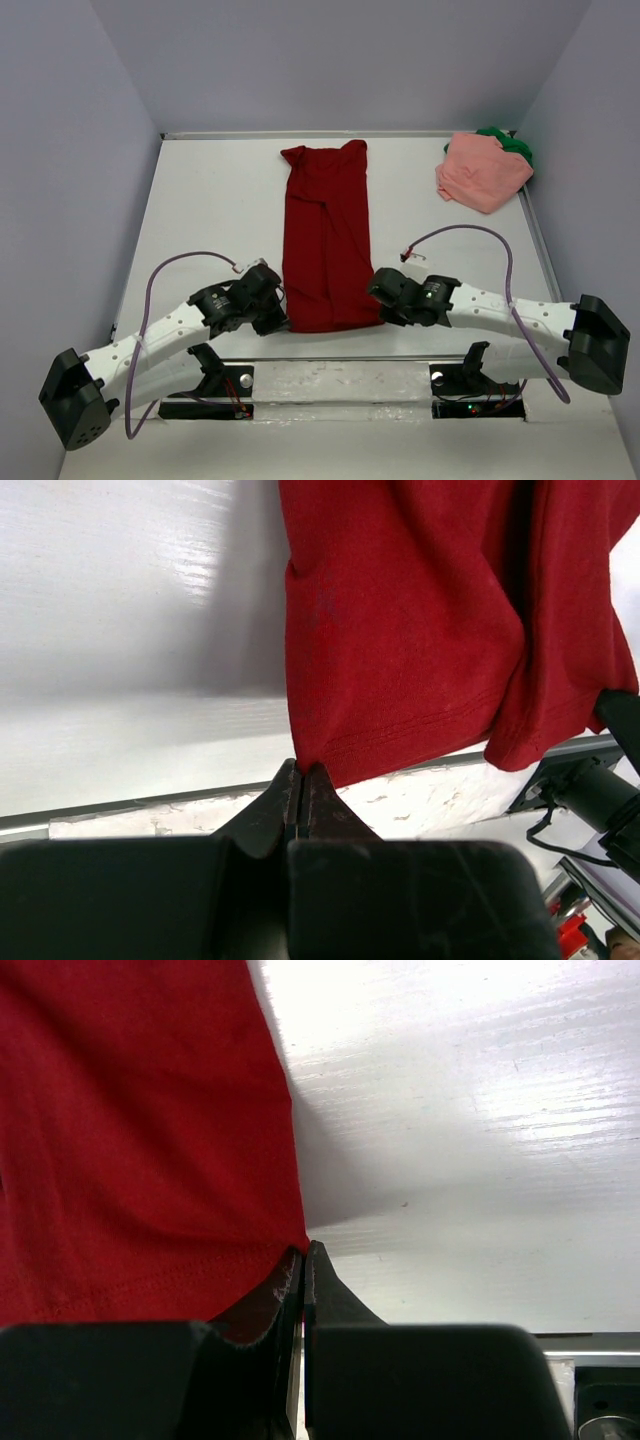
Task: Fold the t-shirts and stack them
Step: Fold the tshirt
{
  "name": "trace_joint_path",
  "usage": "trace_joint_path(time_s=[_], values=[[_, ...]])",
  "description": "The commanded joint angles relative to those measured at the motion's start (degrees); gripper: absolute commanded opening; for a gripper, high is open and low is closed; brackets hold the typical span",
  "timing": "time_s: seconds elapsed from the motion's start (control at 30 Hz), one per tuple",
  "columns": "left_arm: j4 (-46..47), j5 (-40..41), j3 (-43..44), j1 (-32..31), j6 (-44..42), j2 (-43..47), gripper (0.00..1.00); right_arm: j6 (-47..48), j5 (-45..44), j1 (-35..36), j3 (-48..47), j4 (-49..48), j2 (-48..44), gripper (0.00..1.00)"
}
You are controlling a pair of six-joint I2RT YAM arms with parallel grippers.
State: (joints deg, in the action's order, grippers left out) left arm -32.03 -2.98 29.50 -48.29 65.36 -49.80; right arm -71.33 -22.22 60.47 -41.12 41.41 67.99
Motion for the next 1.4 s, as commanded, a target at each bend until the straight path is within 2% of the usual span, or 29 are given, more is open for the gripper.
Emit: trace_joint_path(time_s=[0.0, 0.4, 0.5, 0.67, 0.73, 1.17, 1.37], values=[[-4.1, 2.3, 3.0, 0.0, -1.4, -1.2, 0.00, 2.2, -5.6, 1.1, -3.9, 4.6, 1.4, 0.00], [-5.3, 8.0, 12.5, 0.3, -6.6, -9.2, 0.00, 10.5, -11.4, 1.1, -13.9, 7.4, 6.9, 0.00], [-5.1, 8.6, 16.0, 3.0, -9.5, -11.4, 0.00, 13.6, -13.9, 0.0, -17.8, 8.6, 9.4, 0.00], [-4.4, 8.8, 20.9, 14.0, -19.7, -14.3, 0.00, 23.1, -13.2, -9.1, -20.8, 4.9, 9.5, 0.00], [-4.4, 9.0, 23.5, 16.3, -22.9, -16.4, 0.00, 27.6, -11.3, -12.5, -21.7, 2.7, 8.6, 0.00], [-1.1, 7.4, 31.8, 22.8, -30.4, -27.8, 0.00, 39.9, -4.9, -18.2, -28.6, -3.1, 19.5, 0.00], [0.7, 6.3, 33.9, 27.7, -33.7, -32.0, 0.00, 45.4, -3.3, -24.2, -34.4, -4.8, 23.5, 0.00]])
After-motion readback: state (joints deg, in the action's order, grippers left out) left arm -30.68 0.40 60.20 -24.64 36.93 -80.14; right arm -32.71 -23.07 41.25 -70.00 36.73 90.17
